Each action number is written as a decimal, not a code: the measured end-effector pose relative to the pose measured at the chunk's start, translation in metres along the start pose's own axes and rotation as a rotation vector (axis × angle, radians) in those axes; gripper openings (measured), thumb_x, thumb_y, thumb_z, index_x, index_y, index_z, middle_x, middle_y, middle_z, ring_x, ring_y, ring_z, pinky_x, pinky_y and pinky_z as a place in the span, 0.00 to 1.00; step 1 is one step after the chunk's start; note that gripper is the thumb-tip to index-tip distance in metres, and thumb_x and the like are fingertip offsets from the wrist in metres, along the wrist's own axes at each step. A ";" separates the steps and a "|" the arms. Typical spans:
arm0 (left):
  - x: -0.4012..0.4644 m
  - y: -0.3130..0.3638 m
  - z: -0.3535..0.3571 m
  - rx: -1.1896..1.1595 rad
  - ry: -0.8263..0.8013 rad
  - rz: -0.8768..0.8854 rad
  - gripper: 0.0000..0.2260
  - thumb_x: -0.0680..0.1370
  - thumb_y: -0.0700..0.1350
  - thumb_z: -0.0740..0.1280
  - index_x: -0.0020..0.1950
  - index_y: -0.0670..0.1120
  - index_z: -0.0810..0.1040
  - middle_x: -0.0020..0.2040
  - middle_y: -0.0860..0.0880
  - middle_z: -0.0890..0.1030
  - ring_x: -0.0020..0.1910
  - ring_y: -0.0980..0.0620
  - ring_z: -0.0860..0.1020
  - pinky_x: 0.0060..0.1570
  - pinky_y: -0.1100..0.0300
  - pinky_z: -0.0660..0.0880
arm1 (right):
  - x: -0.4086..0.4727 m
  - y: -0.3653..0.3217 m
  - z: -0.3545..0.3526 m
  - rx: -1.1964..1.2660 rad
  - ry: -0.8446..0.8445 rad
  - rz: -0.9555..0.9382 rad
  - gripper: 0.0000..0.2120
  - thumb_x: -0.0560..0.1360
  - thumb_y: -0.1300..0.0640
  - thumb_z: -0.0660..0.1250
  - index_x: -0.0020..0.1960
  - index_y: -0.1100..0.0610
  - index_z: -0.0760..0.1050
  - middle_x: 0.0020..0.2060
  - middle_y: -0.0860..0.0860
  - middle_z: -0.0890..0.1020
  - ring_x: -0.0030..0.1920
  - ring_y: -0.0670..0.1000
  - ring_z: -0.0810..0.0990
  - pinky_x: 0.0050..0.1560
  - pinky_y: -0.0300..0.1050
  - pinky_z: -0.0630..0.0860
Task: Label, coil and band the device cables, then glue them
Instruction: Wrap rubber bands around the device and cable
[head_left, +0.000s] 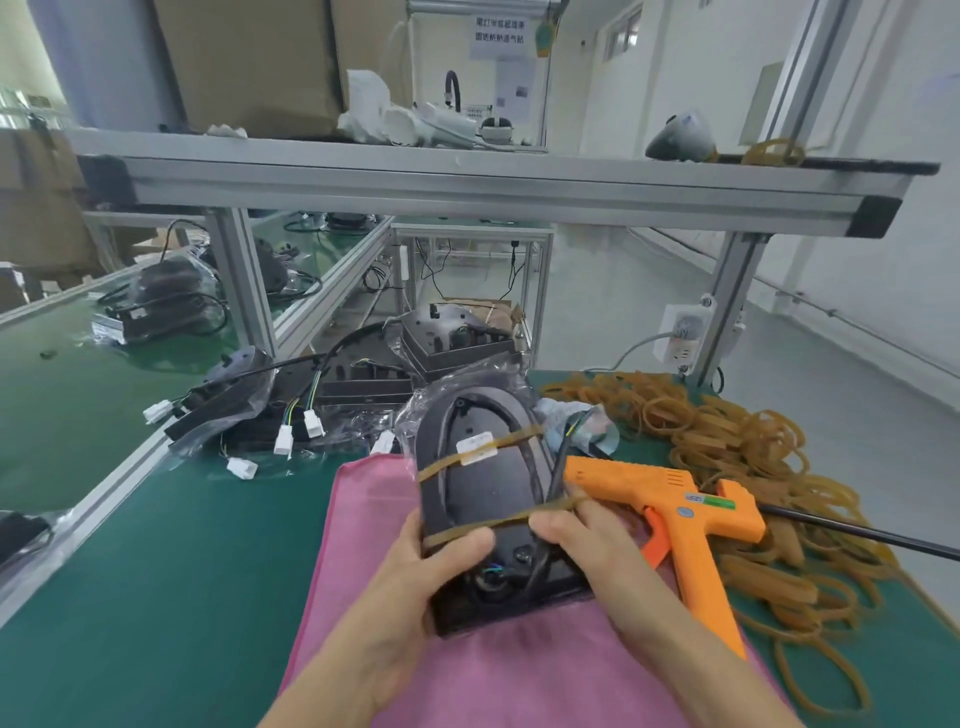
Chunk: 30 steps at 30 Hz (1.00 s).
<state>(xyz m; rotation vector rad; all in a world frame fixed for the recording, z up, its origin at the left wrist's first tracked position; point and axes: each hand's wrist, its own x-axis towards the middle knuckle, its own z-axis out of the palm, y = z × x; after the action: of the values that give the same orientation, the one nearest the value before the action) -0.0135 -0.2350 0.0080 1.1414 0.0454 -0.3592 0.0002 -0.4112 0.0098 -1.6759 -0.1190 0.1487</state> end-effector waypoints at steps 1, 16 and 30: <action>0.000 -0.002 0.001 0.008 0.046 0.024 0.31 0.63 0.40 0.78 0.65 0.45 0.74 0.54 0.42 0.84 0.47 0.46 0.84 0.40 0.54 0.81 | 0.000 0.001 -0.001 0.023 -0.060 0.039 0.39 0.65 0.39 0.69 0.71 0.55 0.69 0.67 0.53 0.76 0.67 0.52 0.74 0.70 0.56 0.68; -0.001 -0.008 -0.012 -0.071 0.168 0.183 0.22 0.62 0.40 0.73 0.56 0.44 0.81 0.49 0.40 0.85 0.42 0.43 0.85 0.36 0.53 0.81 | 0.025 -0.019 -0.009 -0.368 0.060 -0.024 0.32 0.76 0.41 0.62 0.18 0.54 0.65 0.15 0.46 0.66 0.17 0.43 0.63 0.23 0.32 0.60; 0.008 -0.007 -0.019 -0.226 0.348 0.235 0.19 0.61 0.41 0.73 0.52 0.44 0.81 0.44 0.42 0.85 0.34 0.46 0.84 0.30 0.54 0.80 | 0.029 0.000 -0.014 0.312 0.266 0.170 0.18 0.60 0.43 0.74 0.38 0.55 0.73 0.31 0.51 0.75 0.28 0.46 0.70 0.29 0.38 0.65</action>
<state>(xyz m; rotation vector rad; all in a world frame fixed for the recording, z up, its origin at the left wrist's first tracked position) -0.0047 -0.2224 -0.0080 0.9613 0.2492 0.0558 0.0315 -0.4199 0.0103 -1.3779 0.2364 0.0665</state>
